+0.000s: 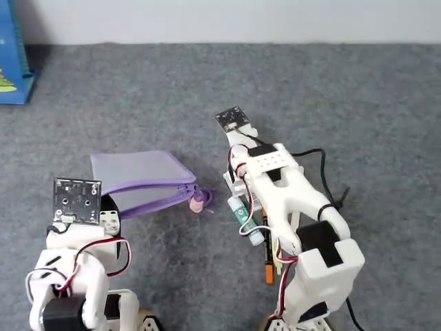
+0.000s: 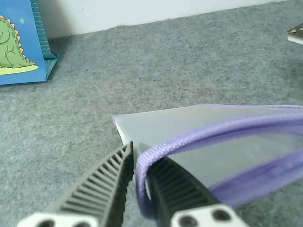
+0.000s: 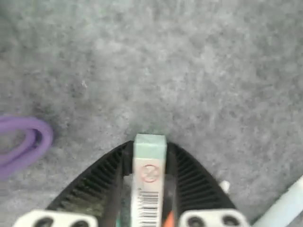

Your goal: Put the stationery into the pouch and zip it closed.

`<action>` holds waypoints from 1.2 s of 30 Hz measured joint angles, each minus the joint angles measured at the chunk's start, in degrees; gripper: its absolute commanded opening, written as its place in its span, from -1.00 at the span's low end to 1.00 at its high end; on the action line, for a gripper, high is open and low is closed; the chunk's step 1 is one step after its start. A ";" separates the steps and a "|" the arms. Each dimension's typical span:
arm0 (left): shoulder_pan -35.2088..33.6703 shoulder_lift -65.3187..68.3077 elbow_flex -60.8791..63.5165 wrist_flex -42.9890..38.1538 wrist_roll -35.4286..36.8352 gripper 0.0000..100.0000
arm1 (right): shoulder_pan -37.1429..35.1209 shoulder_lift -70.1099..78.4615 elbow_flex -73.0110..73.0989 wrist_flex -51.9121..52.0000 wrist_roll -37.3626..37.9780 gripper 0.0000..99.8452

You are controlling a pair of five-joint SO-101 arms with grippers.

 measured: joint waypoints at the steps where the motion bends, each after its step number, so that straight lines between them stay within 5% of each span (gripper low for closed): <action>1: 0.00 0.00 0.18 0.00 0.00 -0.97 | 0.26 0.00 -0.18 0.53 0.18 -0.99; 11: 0.18 0.00 0.18 0.00 0.00 -0.97 | 0.26 -15.12 -0.97 14.86 0.44 -0.98; 20: 0.35 2.11 -2.29 0.00 0.18 -0.97 | -0.09 -40.70 2.02 17.23 -2.37 -0.98; 36: 0.35 22.24 -14.77 0.00 3.69 -0.97 | -16.97 -66.73 3.96 13.01 -15.21 -0.98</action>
